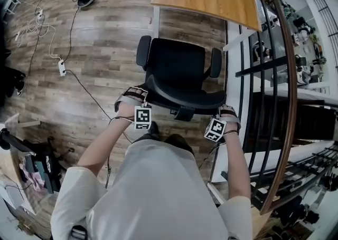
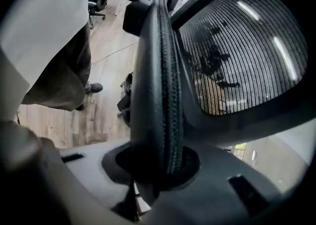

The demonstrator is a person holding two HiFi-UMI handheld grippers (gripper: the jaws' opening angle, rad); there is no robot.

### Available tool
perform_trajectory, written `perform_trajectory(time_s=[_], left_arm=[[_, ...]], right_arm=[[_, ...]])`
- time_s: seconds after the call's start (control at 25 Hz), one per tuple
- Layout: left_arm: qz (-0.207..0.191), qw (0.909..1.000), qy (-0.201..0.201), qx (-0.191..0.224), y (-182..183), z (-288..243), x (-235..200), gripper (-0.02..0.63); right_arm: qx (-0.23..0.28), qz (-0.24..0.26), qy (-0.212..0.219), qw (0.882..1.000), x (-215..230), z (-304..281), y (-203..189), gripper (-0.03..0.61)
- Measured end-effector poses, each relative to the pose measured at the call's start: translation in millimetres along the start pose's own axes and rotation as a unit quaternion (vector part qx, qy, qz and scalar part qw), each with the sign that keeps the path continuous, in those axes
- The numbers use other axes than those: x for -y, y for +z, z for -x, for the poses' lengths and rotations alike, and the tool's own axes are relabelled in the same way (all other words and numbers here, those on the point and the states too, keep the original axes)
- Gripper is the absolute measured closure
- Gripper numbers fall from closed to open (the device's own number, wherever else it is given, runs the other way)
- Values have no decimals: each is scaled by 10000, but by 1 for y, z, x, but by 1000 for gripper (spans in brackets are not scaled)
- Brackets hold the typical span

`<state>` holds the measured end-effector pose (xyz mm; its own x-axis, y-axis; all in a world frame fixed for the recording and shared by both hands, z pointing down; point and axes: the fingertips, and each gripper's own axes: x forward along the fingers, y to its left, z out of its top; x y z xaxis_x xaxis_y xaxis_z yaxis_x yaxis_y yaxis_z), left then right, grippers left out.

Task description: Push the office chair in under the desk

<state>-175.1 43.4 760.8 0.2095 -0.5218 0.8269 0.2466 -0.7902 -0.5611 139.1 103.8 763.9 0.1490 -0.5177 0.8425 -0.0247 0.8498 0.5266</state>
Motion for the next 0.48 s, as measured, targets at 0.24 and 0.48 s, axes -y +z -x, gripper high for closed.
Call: perform_trajectory(time_s=[0.24,0.48], left_arm=[[-79,10000,12,48,-8,-17,-21,572],[-118,9999,28,33,-8,-29,-45,572]], right_arm=[[-1,-117,27,9999,16,-13,3,517],[19,-129,-74,9999,38,-21,-2,518]])
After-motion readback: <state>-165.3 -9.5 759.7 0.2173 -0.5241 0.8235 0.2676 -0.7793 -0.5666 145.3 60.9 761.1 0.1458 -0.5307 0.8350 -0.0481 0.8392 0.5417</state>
